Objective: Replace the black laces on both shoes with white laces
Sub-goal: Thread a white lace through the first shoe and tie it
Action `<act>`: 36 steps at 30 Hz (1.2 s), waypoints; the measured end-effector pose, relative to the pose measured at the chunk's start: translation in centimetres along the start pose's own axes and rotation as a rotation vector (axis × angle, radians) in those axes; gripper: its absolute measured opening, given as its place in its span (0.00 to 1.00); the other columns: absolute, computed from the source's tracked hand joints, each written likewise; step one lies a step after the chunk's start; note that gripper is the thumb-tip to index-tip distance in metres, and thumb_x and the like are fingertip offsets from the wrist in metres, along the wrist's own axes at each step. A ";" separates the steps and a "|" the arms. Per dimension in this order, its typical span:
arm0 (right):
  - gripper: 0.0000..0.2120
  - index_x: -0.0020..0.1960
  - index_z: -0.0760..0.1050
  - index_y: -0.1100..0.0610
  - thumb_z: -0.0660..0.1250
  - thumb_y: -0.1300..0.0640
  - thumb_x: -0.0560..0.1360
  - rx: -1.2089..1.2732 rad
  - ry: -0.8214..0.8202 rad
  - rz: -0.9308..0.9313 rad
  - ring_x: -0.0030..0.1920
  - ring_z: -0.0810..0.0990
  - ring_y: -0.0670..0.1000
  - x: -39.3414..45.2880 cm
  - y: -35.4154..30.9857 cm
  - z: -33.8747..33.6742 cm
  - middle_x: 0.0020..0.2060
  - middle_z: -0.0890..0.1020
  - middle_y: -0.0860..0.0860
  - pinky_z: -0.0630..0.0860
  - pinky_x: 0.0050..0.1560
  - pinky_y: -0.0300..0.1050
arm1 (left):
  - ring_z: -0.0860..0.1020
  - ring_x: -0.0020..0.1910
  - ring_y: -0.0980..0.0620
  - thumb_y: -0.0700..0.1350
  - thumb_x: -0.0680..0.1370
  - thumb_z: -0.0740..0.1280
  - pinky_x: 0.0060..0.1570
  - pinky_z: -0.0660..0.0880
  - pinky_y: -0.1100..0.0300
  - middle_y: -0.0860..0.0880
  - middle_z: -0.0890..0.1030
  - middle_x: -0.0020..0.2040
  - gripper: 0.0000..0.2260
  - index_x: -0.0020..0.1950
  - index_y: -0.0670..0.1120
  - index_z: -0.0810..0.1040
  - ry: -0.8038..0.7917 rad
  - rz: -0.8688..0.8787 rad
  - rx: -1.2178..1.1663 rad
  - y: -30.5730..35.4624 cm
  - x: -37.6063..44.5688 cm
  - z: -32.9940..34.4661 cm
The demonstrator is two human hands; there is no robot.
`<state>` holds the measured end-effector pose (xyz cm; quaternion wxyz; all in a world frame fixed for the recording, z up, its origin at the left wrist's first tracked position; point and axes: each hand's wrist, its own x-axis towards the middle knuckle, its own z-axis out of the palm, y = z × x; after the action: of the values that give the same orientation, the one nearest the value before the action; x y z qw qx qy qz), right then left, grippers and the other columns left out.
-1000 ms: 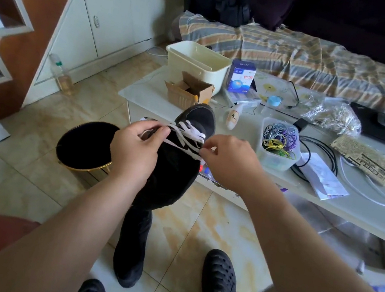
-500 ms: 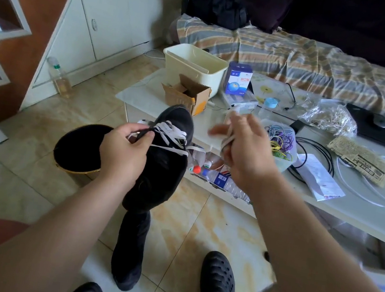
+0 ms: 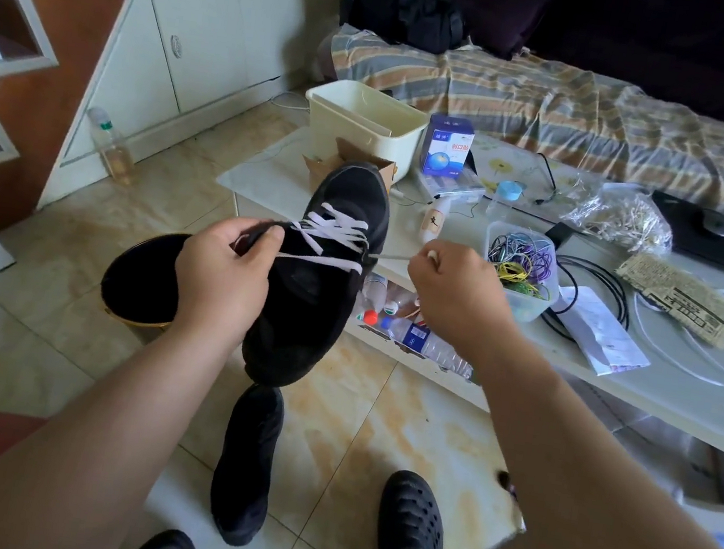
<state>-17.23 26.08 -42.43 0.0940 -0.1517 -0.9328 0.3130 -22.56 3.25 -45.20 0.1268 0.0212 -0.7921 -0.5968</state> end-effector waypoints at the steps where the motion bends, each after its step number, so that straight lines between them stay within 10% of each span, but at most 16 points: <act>1: 0.12 0.39 0.73 0.55 0.58 0.50 0.77 0.015 0.001 0.008 0.40 0.83 0.60 0.0 0.1 0.0 0.35 0.81 0.56 0.81 0.40 0.57 | 0.84 0.46 0.60 0.54 0.80 0.70 0.54 0.83 0.52 0.60 0.86 0.43 0.04 0.49 0.58 0.85 -0.005 0.015 0.012 0.1 0.0 0.0; 5: 0.13 0.62 0.75 0.40 0.63 0.47 0.78 0.126 -0.033 -0.001 0.47 0.84 0.55 -0.2 -0.2 0.0 0.47 0.82 0.52 0.82 0.52 0.55 | 0.85 0.46 0.57 0.55 0.80 0.71 0.53 0.83 0.51 0.59 0.87 0.43 0.05 0.45 0.59 0.84 -0.040 -0.103 -0.057 0.1 -0.1 0.3; 9: 0.41 0.82 0.45 0.36 0.66 0.51 0.78 0.150 -0.047 0.022 0.56 0.73 0.54 -0.9 -0.7 -1.4 0.61 0.67 0.51 0.75 0.58 0.51 | 0.86 0.48 0.52 0.51 0.81 0.72 0.54 0.83 0.51 0.53 0.88 0.44 0.05 0.48 0.53 0.87 -0.131 -0.189 -0.054 -0.6 -0.2 0.1; 15: 0.24 0.67 0.75 0.47 0.53 0.65 0.79 0.272 0.038 -0.116 0.38 0.79 0.44 -1.1 -2.3 -1.6 0.43 0.83 0.46 0.75 0.38 0.41 | 0.86 0.50 0.55 0.48 0.82 0.70 0.57 0.83 0.53 0.54 0.88 0.48 0.08 0.58 0.50 0.87 -0.248 -0.183 -0.063 -0.3 -1.2 0.4; 22: 0.09 0.59 0.63 0.51 0.57 0.63 0.84 0.324 -0.157 -0.247 0.35 0.85 0.50 -2.6 -3.7 -1.5 0.47 0.87 0.44 0.84 0.43 0.50 | 0.86 0.53 0.47 0.49 0.77 0.70 0.63 0.80 0.38 0.50 0.88 0.49 0.09 0.54 0.53 0.87 -0.373 -0.232 -0.183 1.0 -2.9 1.8; 30: 0.14 0.38 0.79 0.51 0.82 0.46 0.69 0.267 0.006 -0.146 0.29 0.75 0.41 -2.0 -3.2 -2.2 0.27 0.80 0.43 0.72 0.33 0.38 | 0.87 0.50 0.49 0.49 0.81 0.73 0.57 0.83 0.49 0.49 0.88 0.48 0.06 0.54 0.48 0.86 -0.314 -0.253 -0.361 2.5 -3.6 2.9; 36: 0.06 0.52 0.87 0.46 0.76 0.54 0.76 0.254 0.065 -0.205 0.45 0.82 0.33 -2.4 -2.8 -1.8 0.39 0.85 0.37 0.71 0.44 0.23 | 0.87 0.47 0.50 0.47 0.82 0.72 0.51 0.83 0.52 0.47 0.88 0.48 0.05 0.54 0.47 0.86 -0.358 -0.252 -0.414 3.3 -3.1 2.7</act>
<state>-15.15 24.11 -39.54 0.1739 -0.0525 -0.8929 0.4119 -19.78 7.36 -43.30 -0.0884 -0.0126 -0.6543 -0.7509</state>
